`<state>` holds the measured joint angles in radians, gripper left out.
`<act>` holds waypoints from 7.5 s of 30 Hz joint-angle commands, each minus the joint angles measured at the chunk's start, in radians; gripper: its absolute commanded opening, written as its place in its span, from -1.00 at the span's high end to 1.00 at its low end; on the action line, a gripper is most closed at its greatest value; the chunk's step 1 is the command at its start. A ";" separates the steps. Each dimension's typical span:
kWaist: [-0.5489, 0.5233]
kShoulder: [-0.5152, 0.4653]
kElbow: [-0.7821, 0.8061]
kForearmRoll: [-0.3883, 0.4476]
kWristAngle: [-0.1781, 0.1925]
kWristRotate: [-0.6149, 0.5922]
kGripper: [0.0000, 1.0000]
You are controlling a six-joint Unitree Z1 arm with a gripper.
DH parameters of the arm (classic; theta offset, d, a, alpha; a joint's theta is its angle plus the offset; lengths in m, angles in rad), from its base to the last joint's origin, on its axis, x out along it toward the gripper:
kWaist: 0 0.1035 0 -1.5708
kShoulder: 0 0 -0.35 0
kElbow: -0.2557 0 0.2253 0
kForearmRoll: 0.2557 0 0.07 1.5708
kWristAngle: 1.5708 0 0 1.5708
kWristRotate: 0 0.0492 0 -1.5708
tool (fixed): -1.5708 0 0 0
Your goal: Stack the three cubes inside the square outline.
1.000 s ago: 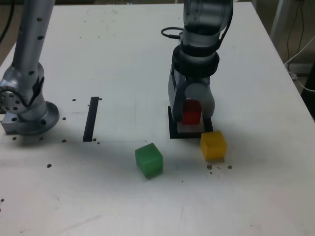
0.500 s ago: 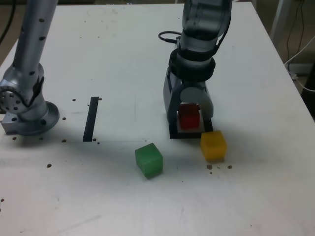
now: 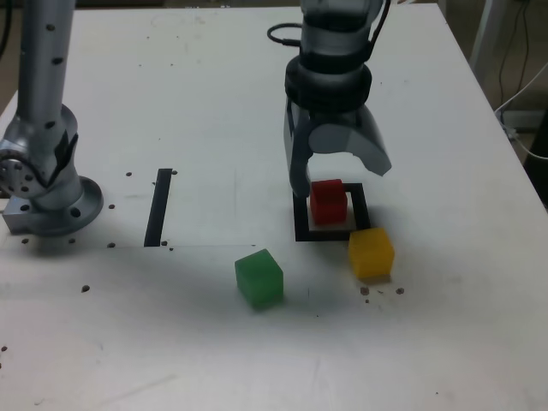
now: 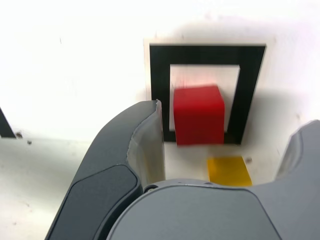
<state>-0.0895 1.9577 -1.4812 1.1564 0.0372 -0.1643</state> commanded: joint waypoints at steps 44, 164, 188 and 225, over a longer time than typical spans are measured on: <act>-0.186 0.218 -0.194 0.028 -0.020 -0.168 -0.33; 0.011 0.018 -0.032 0.022 0.021 0.028 -0.99; -0.278 -0.176 0.136 0.118 -0.005 -0.381 -0.99; -0.363 -0.058 0.266 -0.094 -0.139 -0.603 -0.88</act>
<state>-0.4578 1.8918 -1.2175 1.0630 -0.1008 -0.7763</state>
